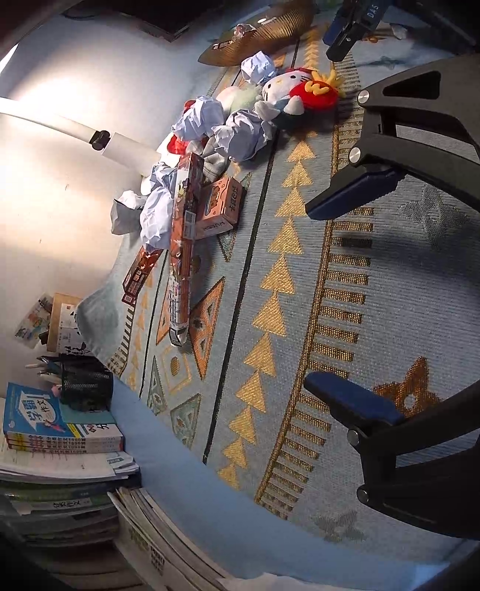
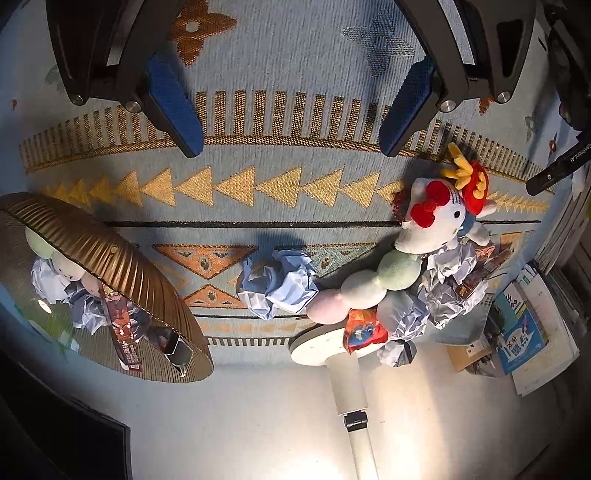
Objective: Organize objects
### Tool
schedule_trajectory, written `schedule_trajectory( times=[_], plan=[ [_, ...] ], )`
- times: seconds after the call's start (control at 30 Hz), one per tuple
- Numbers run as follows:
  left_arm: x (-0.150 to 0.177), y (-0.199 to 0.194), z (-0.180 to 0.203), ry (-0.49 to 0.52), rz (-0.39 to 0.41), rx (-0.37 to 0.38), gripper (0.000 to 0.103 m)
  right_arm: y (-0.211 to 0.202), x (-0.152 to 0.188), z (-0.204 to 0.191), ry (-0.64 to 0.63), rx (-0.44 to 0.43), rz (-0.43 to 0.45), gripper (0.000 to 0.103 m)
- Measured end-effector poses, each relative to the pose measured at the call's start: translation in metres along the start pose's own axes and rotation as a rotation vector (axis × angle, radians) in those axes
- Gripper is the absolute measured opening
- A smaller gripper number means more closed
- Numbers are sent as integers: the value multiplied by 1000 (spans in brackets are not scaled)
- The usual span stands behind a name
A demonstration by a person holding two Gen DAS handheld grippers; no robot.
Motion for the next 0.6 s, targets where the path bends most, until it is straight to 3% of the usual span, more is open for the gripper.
schedule_trajectory(
  times=[0.1, 0.2, 0.27, 0.3, 0.4, 0.53, 0.6],
  plan=[
    [-11, -4, -4, 40, 14, 75, 83, 2, 1, -2, -9, -28, -18, 96],
    [-42, -11, -6, 162, 127, 56, 83, 4, -3, -7, -21, -135, -47, 96],
    [-66, -6, -6, 255, 168, 116, 89, 7, -11, -12, -9, -218, -67, 96],
    [-79, 1, -4, 301, 165, 149, 95, 8, -15, -15, 8, -260, -66, 96],
    [-106, 29, 6, 444, 146, 162, 95, 19, -33, -26, 56, -404, -82, 96],
    [-120, 59, 24, 595, 70, 224, 94, 40, -45, -39, 38, -416, -120, 96],
    [-120, 72, 33, 657, 22, 258, 86, 46, -47, -42, 25, -407, -126, 96]
  ],
)
Point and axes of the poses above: each gripper's, at about its wrist camera, not at the fingertips, and y roughly the way its jaws point, z to its right, x to its underside, the point moved 1 cm from there along y, roughly the way its jaws point, and after that the axes turned 10 degrees about -x, right-handed, at the moved point
